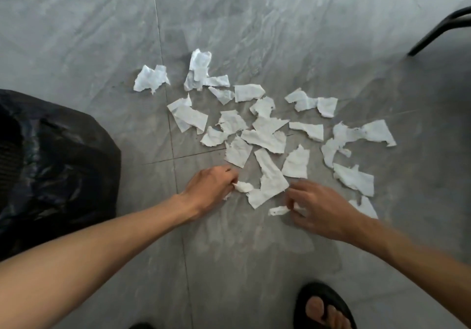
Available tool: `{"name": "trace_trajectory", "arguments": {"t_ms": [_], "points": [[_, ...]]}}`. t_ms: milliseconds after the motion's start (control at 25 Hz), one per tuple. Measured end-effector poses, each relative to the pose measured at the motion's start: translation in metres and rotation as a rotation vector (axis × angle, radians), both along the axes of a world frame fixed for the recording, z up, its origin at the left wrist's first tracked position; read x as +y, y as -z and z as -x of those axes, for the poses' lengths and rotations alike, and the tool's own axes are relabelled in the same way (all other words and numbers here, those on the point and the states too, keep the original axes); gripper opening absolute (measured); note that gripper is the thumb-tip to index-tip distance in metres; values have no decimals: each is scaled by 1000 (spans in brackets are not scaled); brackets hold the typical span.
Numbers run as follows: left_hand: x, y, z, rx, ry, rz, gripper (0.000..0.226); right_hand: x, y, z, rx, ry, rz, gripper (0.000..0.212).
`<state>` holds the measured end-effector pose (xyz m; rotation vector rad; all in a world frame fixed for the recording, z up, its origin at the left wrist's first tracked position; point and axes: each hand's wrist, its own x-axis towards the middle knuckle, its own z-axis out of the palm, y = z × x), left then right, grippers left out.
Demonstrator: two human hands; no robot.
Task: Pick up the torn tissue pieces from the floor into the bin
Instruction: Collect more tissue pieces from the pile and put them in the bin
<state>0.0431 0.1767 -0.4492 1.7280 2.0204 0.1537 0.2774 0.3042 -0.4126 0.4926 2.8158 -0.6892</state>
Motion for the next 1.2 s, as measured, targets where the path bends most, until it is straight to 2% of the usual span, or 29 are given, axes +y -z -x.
{"name": "trace_trajectory", "arguments": {"t_ms": [80,200,280,400,440,520,600,640,720,760,800,920,1040,1200], "points": [[-3,-7,6,-3,-23,-75,8,6,7,17,85,-15,-58,5],[13,-17,13,45,-62,-193,11,4,28,44,87,-33,-115,8],[31,-17,16,65,-57,-159,11,2,37,50,57,-52,-105,13],[49,-2,11,140,33,-75,9,4,32,40,114,-34,6,7],[50,4,10,148,47,-74,8,5,30,34,170,34,41,12],[48,10,11,105,20,-70,8,14,31,25,259,300,71,26],[45,10,12,63,21,-41,9,26,36,20,174,549,59,37],[43,7,12,44,32,-26,9,29,39,19,89,591,43,36],[41,-11,13,-18,39,-33,9,29,43,22,24,571,-32,12],[42,-25,15,-52,39,-51,8,27,41,24,16,558,-52,14],[44,-41,17,-83,40,-69,7,23,41,25,5,543,-53,24],[42,-108,31,-143,55,-110,8,3,25,44,38,590,122,31],[27,-175,52,-112,34,-193,6,-20,-9,86,161,657,465,14],[-24,-239,90,-78,-200,-400,7,-42,-70,148,278,609,852,11]]}}
